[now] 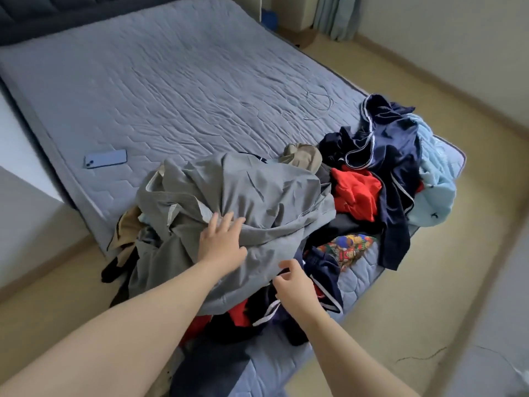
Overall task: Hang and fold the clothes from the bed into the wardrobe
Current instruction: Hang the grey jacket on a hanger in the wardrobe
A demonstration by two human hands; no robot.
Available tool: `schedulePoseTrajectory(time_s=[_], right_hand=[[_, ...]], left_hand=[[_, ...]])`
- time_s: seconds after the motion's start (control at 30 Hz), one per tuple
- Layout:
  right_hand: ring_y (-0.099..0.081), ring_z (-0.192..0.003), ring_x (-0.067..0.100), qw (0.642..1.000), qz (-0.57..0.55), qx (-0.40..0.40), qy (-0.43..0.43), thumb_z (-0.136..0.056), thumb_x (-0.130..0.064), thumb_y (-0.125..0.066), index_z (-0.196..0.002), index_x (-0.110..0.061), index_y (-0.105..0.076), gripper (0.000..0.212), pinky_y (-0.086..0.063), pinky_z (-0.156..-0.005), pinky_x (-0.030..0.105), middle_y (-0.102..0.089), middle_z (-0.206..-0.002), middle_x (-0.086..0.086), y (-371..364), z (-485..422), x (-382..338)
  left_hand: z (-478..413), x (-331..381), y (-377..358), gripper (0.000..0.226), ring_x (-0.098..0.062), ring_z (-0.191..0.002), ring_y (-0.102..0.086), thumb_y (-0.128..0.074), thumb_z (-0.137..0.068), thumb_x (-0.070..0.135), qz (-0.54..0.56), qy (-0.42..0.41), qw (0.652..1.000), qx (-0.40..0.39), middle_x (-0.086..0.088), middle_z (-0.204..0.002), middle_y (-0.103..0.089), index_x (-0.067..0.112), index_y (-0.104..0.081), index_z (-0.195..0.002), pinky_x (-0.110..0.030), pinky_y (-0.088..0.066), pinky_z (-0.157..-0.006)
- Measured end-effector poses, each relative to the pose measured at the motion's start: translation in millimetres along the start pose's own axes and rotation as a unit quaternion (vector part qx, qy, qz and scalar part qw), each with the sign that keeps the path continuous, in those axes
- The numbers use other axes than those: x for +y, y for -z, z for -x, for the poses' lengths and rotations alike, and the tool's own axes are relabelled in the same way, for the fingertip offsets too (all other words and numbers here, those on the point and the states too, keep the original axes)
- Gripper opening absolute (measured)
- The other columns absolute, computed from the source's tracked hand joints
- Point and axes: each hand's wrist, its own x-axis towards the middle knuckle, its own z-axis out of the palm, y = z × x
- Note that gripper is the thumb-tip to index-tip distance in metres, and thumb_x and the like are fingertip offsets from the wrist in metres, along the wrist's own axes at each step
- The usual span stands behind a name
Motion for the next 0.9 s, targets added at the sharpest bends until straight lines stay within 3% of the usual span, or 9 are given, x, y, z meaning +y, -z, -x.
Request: schedulePoseTrajectory(time_s=[0.1, 0.17, 0.37, 0.53, 0.67, 0.73, 0.8, 0.83, 0.9], right_hand=[[-0.054, -0.066, 0.009, 0.999, 0.029, -0.016, -0.012, -0.088, -0.016, -0.043, -0.118, -0.023, -0.043, 0.032, -0.040, -0.055, 0.023, -0.057, -0.086, -0.006, 28, -17, 18], [-0.053, -0.064, 0.010, 0.999, 0.037, -0.025, -0.023, -0.088, -0.015, -0.043, -0.120, -0.022, -0.043, 0.032, -0.040, -0.055, 0.024, -0.058, -0.085, -0.004, 40, -25, 28], [-0.056, -0.070, 0.010, 0.995, 0.071, -0.065, -0.026, -0.089, -0.016, -0.043, -0.122, -0.022, -0.043, 0.033, -0.041, -0.059, 0.023, -0.055, -0.085, -0.008, 45, -32, 44], [-0.055, -0.067, 0.014, 0.994, 0.075, -0.083, -0.007, -0.087, -0.016, -0.043, -0.111, -0.028, -0.041, 0.027, -0.041, -0.060, 0.026, -0.056, -0.078, -0.006, 35, -32, 42], [-0.058, -0.068, 0.015, 0.993, 0.086, -0.084, 0.002, -0.087, -0.016, -0.043, -0.107, -0.029, -0.040, 0.024, -0.043, -0.061, 0.026, -0.059, -0.079, -0.007, 29, -30, 43], [-0.057, -0.068, 0.016, 0.993, 0.078, -0.088, 0.000, -0.089, -0.017, -0.044, -0.107, -0.027, -0.041, 0.021, -0.043, -0.061, 0.027, -0.058, -0.082, -0.005, 23, -28, 42], [-0.055, -0.066, 0.016, 0.996, 0.050, -0.078, -0.013, -0.091, -0.020, -0.044, -0.105, -0.023, -0.044, 0.014, -0.043, -0.060, 0.027, -0.058, -0.086, -0.003, 17, -24, 38], [-0.055, -0.066, 0.016, 0.997, 0.019, -0.070, -0.024, -0.092, -0.023, -0.044, -0.102, -0.022, -0.047, 0.010, -0.043, -0.061, 0.027, -0.059, -0.088, -0.001, 16, -21, 34], [-0.054, -0.063, 0.015, 0.996, -0.049, -0.060, -0.047, -0.095, -0.031, -0.042, -0.097, -0.019, -0.049, 0.014, -0.044, -0.061, 0.029, -0.059, -0.087, 0.002, 14, -16, 21]], left_hand=[[-19, 14, -15, 0.074, -0.029, -0.140, 0.025, -0.049, -0.087, 0.040, -0.104, -0.009, 0.994, -0.036, 0.005, -0.154, 0.021, 0.036, -0.005, -0.147, -0.052, 0.005, -0.112], [-27, 13, -24, 0.075, -0.030, -0.139, 0.026, -0.048, -0.089, 0.042, -0.147, -0.001, 0.987, -0.061, 0.004, -0.154, 0.022, 0.035, -0.001, -0.147, -0.056, 0.008, -0.110], [-24, -2, -42, 0.061, -0.026, -0.143, 0.012, -0.046, -0.092, 0.033, -0.156, 0.057, 0.986, -0.028, 0.008, -0.156, -0.006, 0.032, -0.015, -0.145, -0.062, 0.005, -0.108], [-25, -11, -41, 0.035, -0.022, -0.130, -0.028, -0.045, -0.092, 0.028, -0.136, 0.080, 0.987, 0.016, 0.004, -0.131, -0.045, 0.036, -0.041, -0.126, -0.060, -0.003, -0.109], [-27, -12, -45, 0.017, -0.021, -0.129, -0.025, -0.043, -0.092, 0.022, -0.088, 0.041, 0.995, 0.019, 0.005, -0.124, -0.041, 0.032, -0.054, -0.101, -0.052, 0.002, -0.112], [-23, -11, -42, 0.017, -0.022, -0.119, -0.039, -0.035, -0.094, 0.016, -0.002, 0.032, 0.999, -0.020, 0.005, -0.106, -0.051, 0.028, -0.047, -0.094, -0.046, -0.012, -0.111], [-13, -8, -36, 0.014, -0.026, -0.100, -0.049, -0.032, -0.096, 0.020, 0.102, 0.052, 0.992, -0.059, 0.001, -0.087, -0.054, 0.027, -0.044, -0.094, -0.039, -0.037, -0.089], [-6, -6, -33, 0.011, -0.026, -0.094, -0.051, -0.034, -0.096, 0.023, 0.135, 0.050, 0.988, -0.048, -0.001, -0.088, -0.056, 0.027, -0.045, -0.095, -0.036, -0.040, -0.078], [14, -2, -23, 0.010, -0.023, -0.087, -0.053, -0.040, -0.094, 0.026, 0.180, 0.033, 0.983, -0.014, 0.002, -0.091, -0.059, 0.030, -0.048, -0.094, -0.033, -0.041, -0.071]])
